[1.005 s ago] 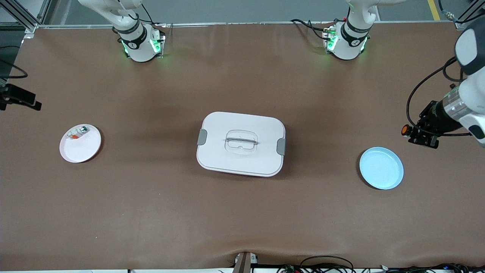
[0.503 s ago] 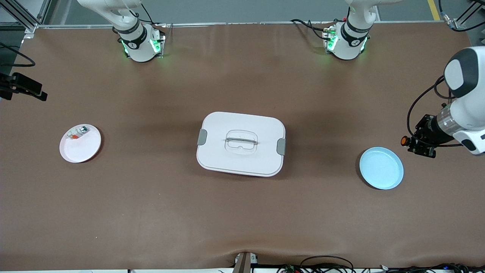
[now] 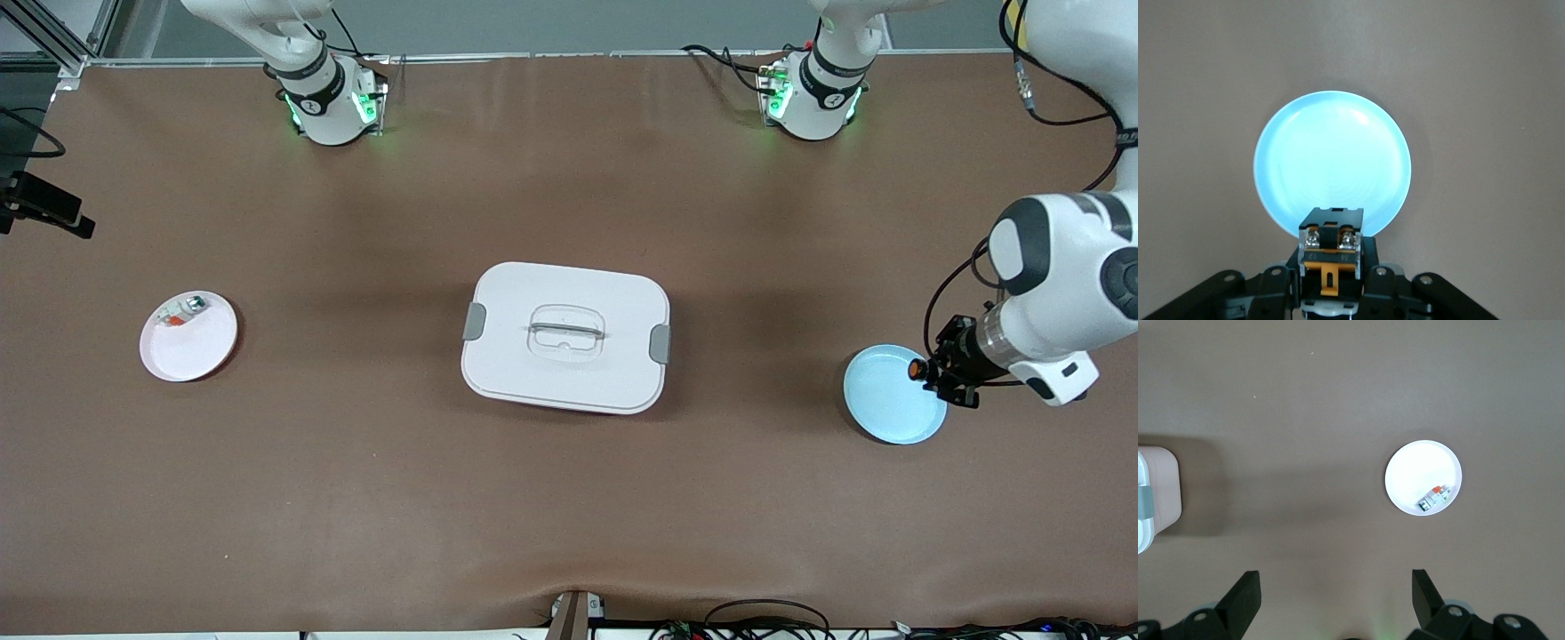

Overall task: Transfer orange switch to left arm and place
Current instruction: 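Carry the switch with the left gripper down onto the blue plate, then open the left gripper to release the switch on the blue plate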

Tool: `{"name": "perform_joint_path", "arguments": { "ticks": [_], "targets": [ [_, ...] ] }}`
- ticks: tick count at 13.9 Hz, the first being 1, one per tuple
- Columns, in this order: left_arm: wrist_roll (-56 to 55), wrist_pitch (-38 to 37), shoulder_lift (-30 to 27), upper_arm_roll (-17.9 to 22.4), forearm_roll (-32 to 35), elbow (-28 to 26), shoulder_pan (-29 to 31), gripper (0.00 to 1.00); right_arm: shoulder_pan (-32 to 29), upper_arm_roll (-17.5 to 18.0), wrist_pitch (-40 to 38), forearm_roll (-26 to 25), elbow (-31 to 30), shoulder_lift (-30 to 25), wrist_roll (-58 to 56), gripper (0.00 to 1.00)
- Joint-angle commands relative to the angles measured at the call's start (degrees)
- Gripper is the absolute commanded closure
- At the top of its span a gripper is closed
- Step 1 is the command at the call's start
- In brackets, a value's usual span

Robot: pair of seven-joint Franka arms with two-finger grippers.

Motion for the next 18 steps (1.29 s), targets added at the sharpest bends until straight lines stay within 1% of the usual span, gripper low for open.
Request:
{"name": "perform_joint_path", "arguments": {
  "ticks": [1,6,7,8,11,14,18],
  "targets": [
    [-0.90,3.67,3.30,-0.04,0.30,0.53,0.34,1.00,1.08,-0.82,0.31,-0.17,-1.41,-1.75,0.30,0.00],
    [-0.81,7.99,8.23,0.67,0.30,0.97,0.43,1.00,-0.67,-0.21,-0.05,0.27,-1.41,-1.92,0.91,0.00],
    [-0.81,7.99,8.58,1.80,0.39,0.97,0.26,1.00,-1.20,-0.21,-0.13,0.62,-1.41,-2.45,0.83,0.00],
    [-0.81,7.99,9.11,2.07,0.48,0.97,0.26,1.00,-1.20,-0.21,-0.14,1.32,-1.49,-2.71,0.83,0.00],
    [-0.90,8.08,10.16,2.16,2.67,0.89,0.35,1.00,-1.99,0.23,-0.14,1.33,-1.49,-2.98,0.74,0.00],
    [-0.98,8.35,10.69,2.08,2.76,0.89,0.43,1.00,-3.48,2.42,-0.05,1.33,-1.58,-3.15,0.74,0.00],
    [-0.90,8.43,12.36,2.08,2.76,0.71,1.66,1.00,-3.58,2.69,0.22,1.06,-1.58,-3.51,-0.05,0.00]
  ]
}}
